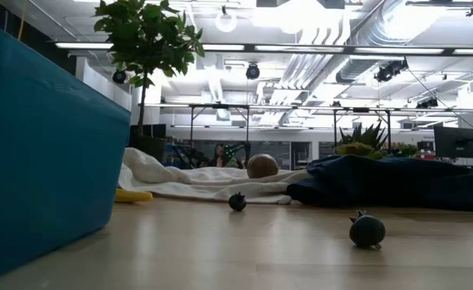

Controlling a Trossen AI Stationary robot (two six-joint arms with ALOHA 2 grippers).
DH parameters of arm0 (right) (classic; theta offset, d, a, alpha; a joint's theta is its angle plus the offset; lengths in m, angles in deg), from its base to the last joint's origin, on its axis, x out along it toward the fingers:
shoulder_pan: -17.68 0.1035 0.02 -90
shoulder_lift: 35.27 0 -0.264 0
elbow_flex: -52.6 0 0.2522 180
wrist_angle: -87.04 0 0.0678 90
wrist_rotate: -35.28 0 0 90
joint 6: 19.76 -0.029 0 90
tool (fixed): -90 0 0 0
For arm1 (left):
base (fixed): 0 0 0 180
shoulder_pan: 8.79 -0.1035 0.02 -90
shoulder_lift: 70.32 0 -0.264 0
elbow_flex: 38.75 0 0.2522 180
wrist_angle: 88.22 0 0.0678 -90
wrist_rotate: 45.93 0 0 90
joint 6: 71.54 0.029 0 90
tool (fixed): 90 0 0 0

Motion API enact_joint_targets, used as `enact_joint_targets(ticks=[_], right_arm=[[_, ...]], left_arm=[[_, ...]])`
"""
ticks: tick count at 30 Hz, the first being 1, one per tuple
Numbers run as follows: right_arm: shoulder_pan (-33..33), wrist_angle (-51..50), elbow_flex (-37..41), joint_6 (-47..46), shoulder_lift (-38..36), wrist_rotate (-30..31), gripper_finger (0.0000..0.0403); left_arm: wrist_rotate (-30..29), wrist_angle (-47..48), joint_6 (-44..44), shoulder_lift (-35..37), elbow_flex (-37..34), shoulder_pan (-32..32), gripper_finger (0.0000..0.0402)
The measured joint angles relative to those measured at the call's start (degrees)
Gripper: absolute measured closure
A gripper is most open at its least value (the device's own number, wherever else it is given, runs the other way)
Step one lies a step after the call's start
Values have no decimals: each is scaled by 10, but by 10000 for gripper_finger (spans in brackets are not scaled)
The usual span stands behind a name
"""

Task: Pick and placing Produce into tupperware
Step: Put the croissant into the bin, then put the blackberry into the bin

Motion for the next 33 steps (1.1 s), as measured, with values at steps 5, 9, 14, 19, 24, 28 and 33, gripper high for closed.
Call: enact_joint_targets(ticks=[5,9,14,19,24,28,33], right_arm=[[0,0,0,0,0,0,162],[0,0,0,2,0,0,162],[0,0,0,6,0,0,162],[0,0,0,12,0,0,162],[0,0,0,16,0,0,162],[0,0,0,19,0,0,162],[0,0,0,21,0,0,162]], left_arm=[[18,-5,3,-20,0,0,204],[21,-12,5,-29,0,0,204],[21,-12,5,-30,0,0,204],[24,-28,7,-30,0,0,190],[25,-42,9,-30,0,0,146],[37,-43,9,-30,0,0,120],[63,-43,9,-23,0,0,131]])
